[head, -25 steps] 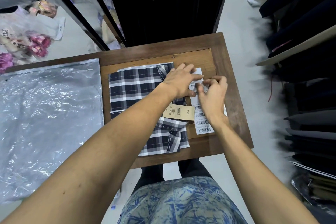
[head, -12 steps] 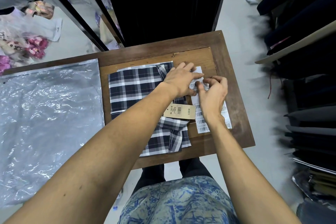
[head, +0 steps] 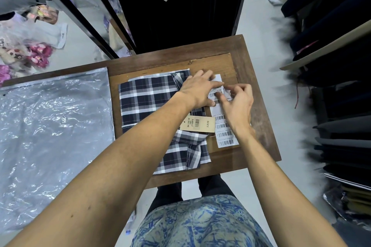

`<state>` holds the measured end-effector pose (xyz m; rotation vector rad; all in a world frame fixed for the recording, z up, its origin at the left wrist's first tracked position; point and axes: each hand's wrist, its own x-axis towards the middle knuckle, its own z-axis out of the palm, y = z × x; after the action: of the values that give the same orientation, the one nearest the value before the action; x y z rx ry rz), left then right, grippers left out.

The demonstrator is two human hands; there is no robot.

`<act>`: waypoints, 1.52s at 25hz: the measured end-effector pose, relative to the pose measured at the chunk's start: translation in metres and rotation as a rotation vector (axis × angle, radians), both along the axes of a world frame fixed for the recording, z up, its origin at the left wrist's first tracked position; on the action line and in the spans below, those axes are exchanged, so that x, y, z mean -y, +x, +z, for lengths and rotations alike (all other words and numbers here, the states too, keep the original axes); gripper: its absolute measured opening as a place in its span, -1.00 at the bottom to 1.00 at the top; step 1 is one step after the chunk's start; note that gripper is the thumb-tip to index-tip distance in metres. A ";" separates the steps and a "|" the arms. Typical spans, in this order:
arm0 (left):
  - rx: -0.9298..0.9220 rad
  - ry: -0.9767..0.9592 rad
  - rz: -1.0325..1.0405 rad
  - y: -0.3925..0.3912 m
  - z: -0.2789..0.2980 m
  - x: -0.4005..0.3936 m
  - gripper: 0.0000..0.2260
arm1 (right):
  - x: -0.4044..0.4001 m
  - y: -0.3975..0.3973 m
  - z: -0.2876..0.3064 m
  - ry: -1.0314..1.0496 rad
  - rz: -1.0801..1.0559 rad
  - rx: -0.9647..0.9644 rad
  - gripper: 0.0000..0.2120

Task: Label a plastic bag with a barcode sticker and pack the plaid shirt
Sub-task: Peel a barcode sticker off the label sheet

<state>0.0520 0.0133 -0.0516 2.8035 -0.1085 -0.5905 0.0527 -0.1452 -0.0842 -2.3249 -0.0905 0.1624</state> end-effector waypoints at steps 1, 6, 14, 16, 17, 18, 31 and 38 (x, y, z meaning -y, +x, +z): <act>-0.003 -0.003 0.001 0.000 0.000 0.000 -0.30 | 0.001 0.000 0.000 -0.006 0.008 0.010 -0.72; -0.011 0.001 0.000 0.000 -0.001 0.000 -0.30 | -0.002 0.003 0.001 0.004 0.019 0.016 -0.80; -0.025 0.002 -0.002 -0.002 -0.001 0.001 -0.29 | 0.003 0.016 0.007 0.023 0.115 -0.053 -0.92; -0.023 -0.010 0.004 -0.001 0.000 -0.001 -0.28 | 0.005 0.021 0.009 0.036 0.115 -0.062 -0.91; -0.018 -0.018 0.008 -0.002 0.000 -0.001 -0.28 | 0.006 0.022 0.010 0.033 0.116 -0.060 -0.90; -0.009 -0.028 0.015 -0.003 0.000 -0.001 -0.27 | 0.007 0.023 0.009 0.017 0.124 -0.053 -0.89; -0.032 -0.162 0.076 -0.012 -0.002 -0.009 0.14 | 0.006 0.038 0.020 -0.111 0.674 0.058 -0.82; -0.032 -0.132 0.063 -0.010 -0.003 -0.008 0.13 | 0.006 0.035 0.010 -0.113 0.728 0.104 -0.88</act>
<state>0.0421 0.0216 -0.0548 2.6592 -0.0509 -0.5907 0.0874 -0.1510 -0.0740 -2.3084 -1.0017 0.4136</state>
